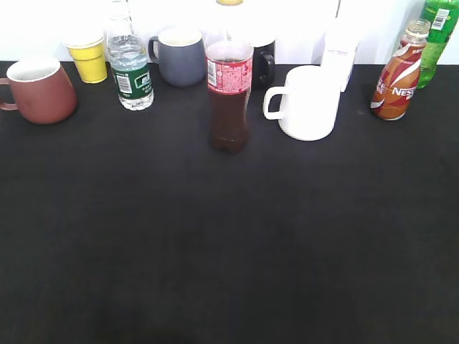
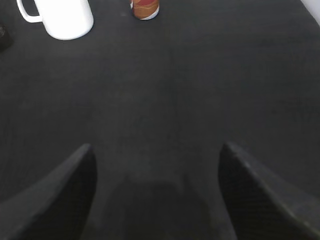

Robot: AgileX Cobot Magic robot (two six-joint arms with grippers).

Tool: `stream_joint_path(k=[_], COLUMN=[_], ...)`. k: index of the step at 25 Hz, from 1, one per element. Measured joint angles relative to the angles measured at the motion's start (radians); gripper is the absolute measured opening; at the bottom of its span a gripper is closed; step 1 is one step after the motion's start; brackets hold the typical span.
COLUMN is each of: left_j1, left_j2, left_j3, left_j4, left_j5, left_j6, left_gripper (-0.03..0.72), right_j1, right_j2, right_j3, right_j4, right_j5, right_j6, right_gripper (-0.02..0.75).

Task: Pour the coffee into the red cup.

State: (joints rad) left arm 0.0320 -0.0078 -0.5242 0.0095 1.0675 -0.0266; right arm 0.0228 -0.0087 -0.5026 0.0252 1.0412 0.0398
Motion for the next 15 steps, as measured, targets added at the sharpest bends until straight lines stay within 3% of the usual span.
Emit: stream_joint_path(k=[6,15], left_j1=[0.0,0.0], left_j2=[0.0,0.0], left_j3=[0.0,0.001], left_j4=[-0.001,-0.001], left_j5=[0.0,0.0], left_j6=[0.0,0.0], left_gripper=[0.251,0.241], right_j1=[0.0,0.0], right_j2=[0.0,0.0], right_j3=[0.0,0.0], right_j4=[0.0,0.0], right_j5=[0.001,0.001], right_j6=[0.0,0.0], right_gripper=[0.589,0.589])
